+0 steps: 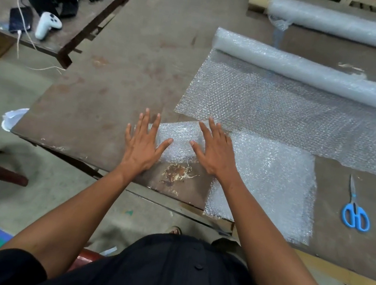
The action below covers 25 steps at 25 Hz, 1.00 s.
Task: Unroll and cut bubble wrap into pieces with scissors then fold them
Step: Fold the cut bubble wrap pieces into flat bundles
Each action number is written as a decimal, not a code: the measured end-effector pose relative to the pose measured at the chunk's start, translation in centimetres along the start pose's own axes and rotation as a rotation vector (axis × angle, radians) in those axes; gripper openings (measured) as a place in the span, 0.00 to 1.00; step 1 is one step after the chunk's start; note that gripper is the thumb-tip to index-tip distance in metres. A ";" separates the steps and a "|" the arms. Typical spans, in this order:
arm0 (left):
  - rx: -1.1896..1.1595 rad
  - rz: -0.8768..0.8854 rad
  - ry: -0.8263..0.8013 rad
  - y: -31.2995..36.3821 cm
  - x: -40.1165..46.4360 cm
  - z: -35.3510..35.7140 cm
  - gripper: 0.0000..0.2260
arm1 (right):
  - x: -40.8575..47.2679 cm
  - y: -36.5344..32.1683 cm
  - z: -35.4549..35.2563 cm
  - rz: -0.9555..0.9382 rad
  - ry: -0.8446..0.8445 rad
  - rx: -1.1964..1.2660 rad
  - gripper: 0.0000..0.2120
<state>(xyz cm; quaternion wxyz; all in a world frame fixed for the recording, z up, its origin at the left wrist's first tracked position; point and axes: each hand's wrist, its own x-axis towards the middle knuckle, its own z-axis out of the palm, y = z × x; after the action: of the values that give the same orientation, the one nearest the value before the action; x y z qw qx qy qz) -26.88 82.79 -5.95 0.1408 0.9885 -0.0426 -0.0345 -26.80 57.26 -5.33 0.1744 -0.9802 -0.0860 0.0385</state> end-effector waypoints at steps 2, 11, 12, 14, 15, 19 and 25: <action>-0.027 0.051 0.034 2.4 0.3 0.0 0.37 | -1.2 1.0 -1.2 0.023 0.108 0.011 0.32; 0.007 0.394 -0.124 19.1 1.9 2.0 0.37 | -10.4 11.6 -4.9 0.411 0.372 -0.021 0.24; -0.003 0.422 -0.145 20.9 2.1 2.4 0.35 | -11.2 13.2 -5.5 0.464 0.368 -0.018 0.24; -0.011 0.437 -0.227 23.7 2.8 3.4 0.33 | -12.4 16.3 -6.6 0.544 0.315 0.047 0.25; 0.002 0.428 -0.276 24.9 3.2 3.9 0.34 | -12.8 17.9 -7.2 0.562 0.290 0.148 0.25; 0.054 0.383 -0.367 27.8 5.2 4.7 0.33 | -12.9 23.0 -9.2 0.556 0.244 0.402 0.23; 0.145 0.363 -0.283 28.8 6.6 4.3 0.26 | -11.6 26.4 -10.7 0.611 0.146 0.665 0.28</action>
<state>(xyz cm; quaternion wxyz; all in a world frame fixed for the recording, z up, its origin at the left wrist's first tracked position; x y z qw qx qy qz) -22.79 53.38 -2.34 0.0661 0.9574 -0.2415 -0.1438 -32.93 27.12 -4.01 0.4658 -0.8516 0.2365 0.0445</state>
